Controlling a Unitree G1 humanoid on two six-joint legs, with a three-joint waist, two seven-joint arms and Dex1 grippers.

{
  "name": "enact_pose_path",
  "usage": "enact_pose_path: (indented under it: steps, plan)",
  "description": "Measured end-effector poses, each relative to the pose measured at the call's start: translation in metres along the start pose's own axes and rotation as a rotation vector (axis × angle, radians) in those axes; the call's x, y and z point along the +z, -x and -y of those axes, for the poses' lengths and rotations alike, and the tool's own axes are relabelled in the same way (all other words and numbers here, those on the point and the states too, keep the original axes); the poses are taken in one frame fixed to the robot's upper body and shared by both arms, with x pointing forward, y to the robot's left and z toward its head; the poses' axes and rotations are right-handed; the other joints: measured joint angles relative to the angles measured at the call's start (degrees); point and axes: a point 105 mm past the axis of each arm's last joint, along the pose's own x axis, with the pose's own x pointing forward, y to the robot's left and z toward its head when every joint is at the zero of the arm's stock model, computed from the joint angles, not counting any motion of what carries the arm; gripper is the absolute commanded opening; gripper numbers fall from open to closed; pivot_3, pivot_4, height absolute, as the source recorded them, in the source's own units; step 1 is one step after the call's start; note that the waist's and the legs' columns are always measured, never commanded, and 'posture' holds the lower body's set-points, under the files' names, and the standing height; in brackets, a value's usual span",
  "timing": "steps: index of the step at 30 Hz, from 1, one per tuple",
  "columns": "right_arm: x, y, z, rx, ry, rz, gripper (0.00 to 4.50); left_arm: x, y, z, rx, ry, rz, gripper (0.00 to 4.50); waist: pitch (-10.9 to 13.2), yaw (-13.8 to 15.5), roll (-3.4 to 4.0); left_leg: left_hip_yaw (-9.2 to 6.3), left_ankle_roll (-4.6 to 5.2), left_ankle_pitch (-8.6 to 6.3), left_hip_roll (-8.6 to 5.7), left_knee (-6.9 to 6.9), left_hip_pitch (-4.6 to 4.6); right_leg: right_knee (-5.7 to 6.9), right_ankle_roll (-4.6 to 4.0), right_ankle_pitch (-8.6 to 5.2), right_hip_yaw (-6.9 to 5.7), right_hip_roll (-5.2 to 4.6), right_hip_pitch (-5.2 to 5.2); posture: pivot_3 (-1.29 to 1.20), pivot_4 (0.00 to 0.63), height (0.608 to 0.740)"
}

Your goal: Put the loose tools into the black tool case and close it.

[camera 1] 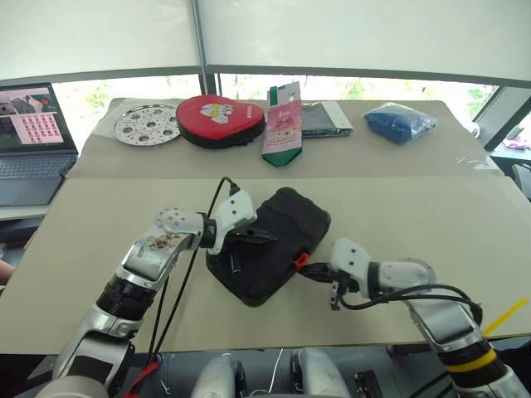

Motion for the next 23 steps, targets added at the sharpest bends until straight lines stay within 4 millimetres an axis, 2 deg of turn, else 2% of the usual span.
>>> enact_pose_path:
  steps: [2,3,5,8,12,13,15,17,21,23]
  plan:
    - [0.001,0.003,-0.001,0.001,-0.006,0.007,0.0,-0.002,0.002,0.001,0.013,-0.002,0.032,0.02,-0.1,0.0,0.06,0.0,0.0,0.0,0.01,-0.04,0.01,-0.01,-0.02,-0.02,0.0,-0.03,-0.02,0.0,0.15,0.74]
    - [-0.001,0.005,-0.004,0.008,-0.022,0.011,0.0,-0.003,0.004,0.002,0.024,0.002,0.062,0.26,-0.1,0.0,0.07,0.0,0.0,0.0,0.01,-0.06,-0.01,-0.01,-0.04,-0.03,-0.01,-0.07,-0.04,0.0,0.15,0.74]
    - [-0.006,0.011,-0.006,0.014,-0.051,0.007,0.58,-0.001,0.013,0.001,0.057,0.001,0.118,0.76,-0.1,-0.1,0.12,-0.01,0.0,-0.01,0.02,-0.09,-0.03,-0.01,-0.06,-0.04,-0.02,-0.24,-0.09,0.0,0.15,0.74]
    - [-0.017,0.034,-0.002,-0.019,-0.1,-0.009,1.45,-0.004,0.038,0.006,0.106,0.02,0.21,1.86,0.0,-0.2,0.19,0.0,0.01,-0.02,0.02,-0.16,-0.06,-0.02,-0.06,-0.05,-0.06,-0.58,-0.15,0.0,0.15,0.74]
    - [-0.022,0.065,0.013,-0.101,-0.051,0.009,2.88,-0.027,0.087,0.006,0.261,0.053,0.194,3.36,0.2,-0.2,0.15,0.01,0.01,-0.03,0.02,-0.23,-0.1,-0.11,-0.06,-0.05,-0.11,-0.57,-0.21,0.0,0.15,0.74]
    - [-0.025,0.075,0.017,-0.117,-0.031,0.029,3.19,-0.037,0.107,0.009,0.321,0.035,0.17,3.71,0.2,-0.2,0.12,0.01,0.01,-0.03,0.0,-0.33,-0.09,-0.18,-0.04,-0.06,-0.14,-0.61,-0.18,0.0,0.15,0.74]
    - [-0.027,0.088,0.021,-0.118,0.012,0.077,3.9,-0.05,0.13,0.015,0.4,-0.02,0.107,4.46,0.3,0.0,0.18,0.03,0.0,-0.03,-0.04,-0.37,-0.08,-0.28,-0.04,-0.06,-0.15,-0.62,-0.15,0.0,0.15,0.74]
    - [-0.028,0.096,0.022,-0.106,0.045,0.107,4.41,-0.067,0.145,0.025,0.453,-0.036,0.045,4.5,0.3,0.3,0.23,0.05,0.01,-0.03,-0.03,-0.51,-0.07,-0.59,-0.02,-0.05,-0.16,-0.63,-0.06,0.0,0.15,0.74]
    - [-0.04,0.109,0.033,-0.098,0.038,0.097,4.41,-0.103,0.177,0.044,0.578,0.002,-0.052,4.5,0.4,0.6,0.31,0.09,-0.02,-0.02,-0.04,-0.57,-0.13,-0.85,-0.03,-0.04,-0.18,-0.85,-0.07,0.0,0.15,0.74]
    - [-0.041,0.112,0.037,-0.1,0.063,0.102,4.41,-0.105,0.182,0.047,0.619,-0.019,-0.056,4.5,0.4,1.2,0.31,0.08,-0.03,-0.03,-0.03,-0.58,-0.15,-0.88,-0.04,-0.04,-0.22,-0.92,-0.08,0.0,0.15,0.74]
